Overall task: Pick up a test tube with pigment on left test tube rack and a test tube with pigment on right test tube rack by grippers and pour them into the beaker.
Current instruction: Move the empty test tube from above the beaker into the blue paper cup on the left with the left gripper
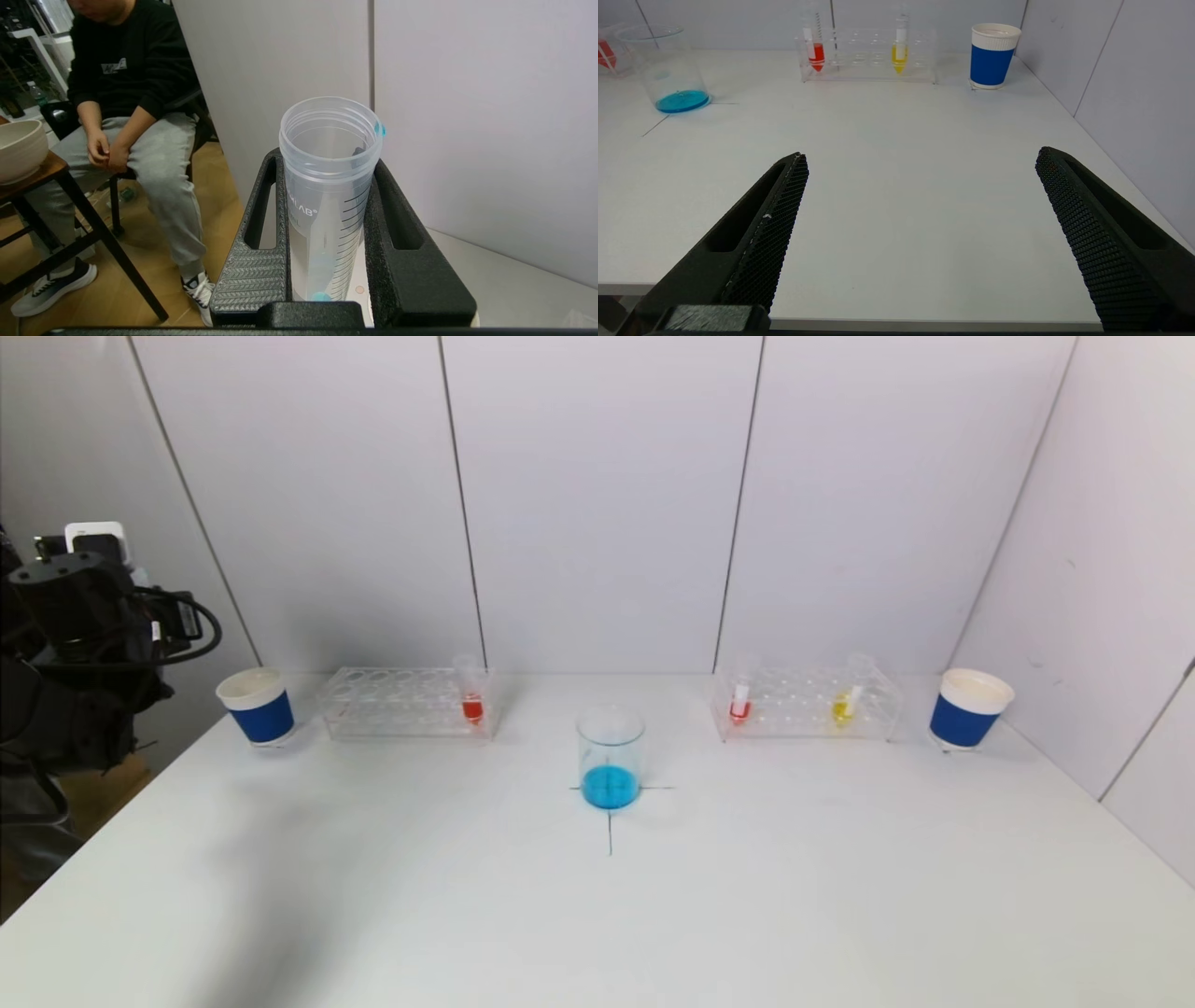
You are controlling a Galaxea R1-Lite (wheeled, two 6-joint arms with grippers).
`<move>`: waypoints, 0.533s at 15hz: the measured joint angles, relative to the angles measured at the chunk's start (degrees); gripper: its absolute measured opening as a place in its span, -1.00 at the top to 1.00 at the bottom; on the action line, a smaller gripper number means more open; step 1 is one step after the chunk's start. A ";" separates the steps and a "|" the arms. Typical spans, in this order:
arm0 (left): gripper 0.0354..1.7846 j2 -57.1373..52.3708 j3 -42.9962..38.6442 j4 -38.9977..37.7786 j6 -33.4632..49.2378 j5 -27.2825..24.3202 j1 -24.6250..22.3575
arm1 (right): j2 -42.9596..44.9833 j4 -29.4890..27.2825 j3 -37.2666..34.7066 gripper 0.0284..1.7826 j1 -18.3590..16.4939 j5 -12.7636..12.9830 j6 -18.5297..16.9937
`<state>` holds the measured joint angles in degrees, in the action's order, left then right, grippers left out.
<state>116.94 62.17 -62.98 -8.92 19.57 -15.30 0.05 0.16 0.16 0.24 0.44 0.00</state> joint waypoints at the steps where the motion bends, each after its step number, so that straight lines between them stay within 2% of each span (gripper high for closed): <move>1: 0.52 1.44 0.91 -0.20 0.46 -0.24 0.06 | 0.00 0.00 0.00 -0.99 0.00 0.00 0.00; 8: 0.52 7.23 5.58 0.38 1.54 -0.99 1.39 | 0.00 0.00 0.00 -0.99 0.00 0.00 0.00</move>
<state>124.17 67.76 -62.60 -7.39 18.58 -13.91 0.05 0.16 0.16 0.24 0.44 0.00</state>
